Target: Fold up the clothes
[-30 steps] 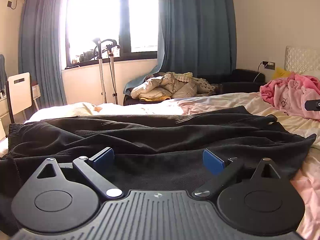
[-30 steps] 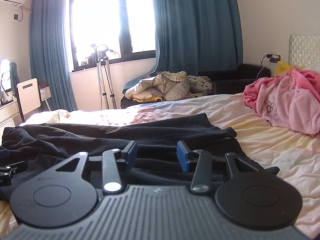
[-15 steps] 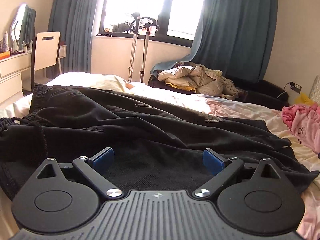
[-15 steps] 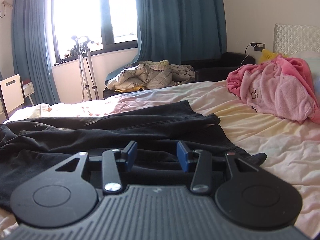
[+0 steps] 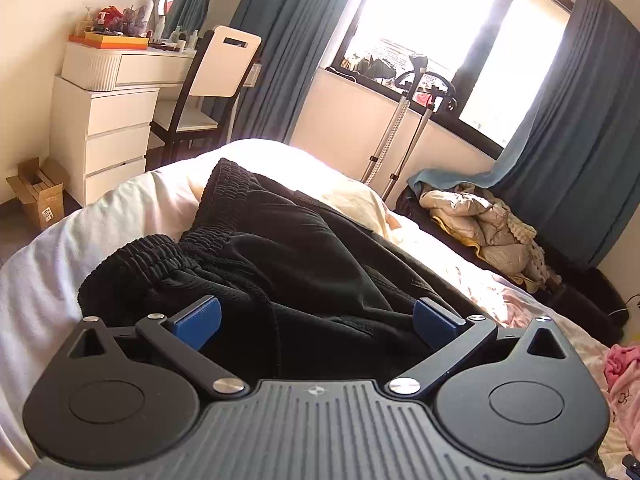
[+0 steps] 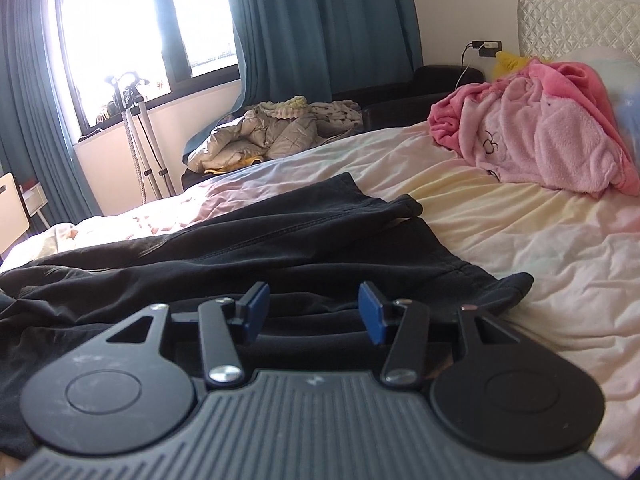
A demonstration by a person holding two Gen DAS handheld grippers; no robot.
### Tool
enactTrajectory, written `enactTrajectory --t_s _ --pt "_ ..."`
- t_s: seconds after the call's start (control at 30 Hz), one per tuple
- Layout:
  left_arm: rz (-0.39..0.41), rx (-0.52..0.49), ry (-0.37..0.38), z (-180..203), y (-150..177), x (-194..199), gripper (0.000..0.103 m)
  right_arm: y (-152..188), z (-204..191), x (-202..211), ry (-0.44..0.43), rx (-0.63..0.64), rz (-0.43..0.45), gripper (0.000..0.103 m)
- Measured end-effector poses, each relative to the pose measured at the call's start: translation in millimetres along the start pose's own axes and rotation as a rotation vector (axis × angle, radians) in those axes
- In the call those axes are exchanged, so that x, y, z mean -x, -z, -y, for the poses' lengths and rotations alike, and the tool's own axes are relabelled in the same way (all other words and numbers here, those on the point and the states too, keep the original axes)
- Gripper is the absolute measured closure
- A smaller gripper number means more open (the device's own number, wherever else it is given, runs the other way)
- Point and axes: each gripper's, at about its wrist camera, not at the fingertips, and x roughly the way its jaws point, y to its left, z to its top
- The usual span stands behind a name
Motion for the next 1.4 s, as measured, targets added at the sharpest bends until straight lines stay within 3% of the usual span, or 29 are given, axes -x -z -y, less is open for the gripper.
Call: enactTrajectory --t_s 0.07,0.17,0.33,0.6,0.8,0.97,1.07,1.4 --pt "-0.001 0.062 -0.025 -12 6 -4 0.000 -2 4 -1 -0.008 -0.020 0.000 0.048" --pt "-0.063 0.192 -0.040 -32 8 -18 0.001 -4 12 -5 -0.015 -0.065 -0.001 0.046" --pt "-0.049 0.309 -0.078 -52 7 -23 0.001 -12 28 -14 -0.045 -0.194 -0.001 0.046" --pt "-0.060 0.337 -0.100 -55 9 -19 0.001 -9 45 -23 -0.043 -0.268 -0.045 0.041" --pt "-0.046 0.350 -0.169 -60 10 -13 0.001 -5 55 -25 -0.051 -0.359 -0.070 0.038" --pt "-0.048 0.362 -0.190 -64 8 -13 0.001 -3 54 -21 -0.069 -0.389 -0.065 0.031" --pt "-0.042 0.367 -0.190 -64 9 -10 0.001 -1 58 -24 -0.053 -0.420 -0.077 0.021" --pt "-0.055 0.429 -0.211 -74 11 -8 0.000 4 68 -27 -0.044 -0.486 -0.094 0.019"
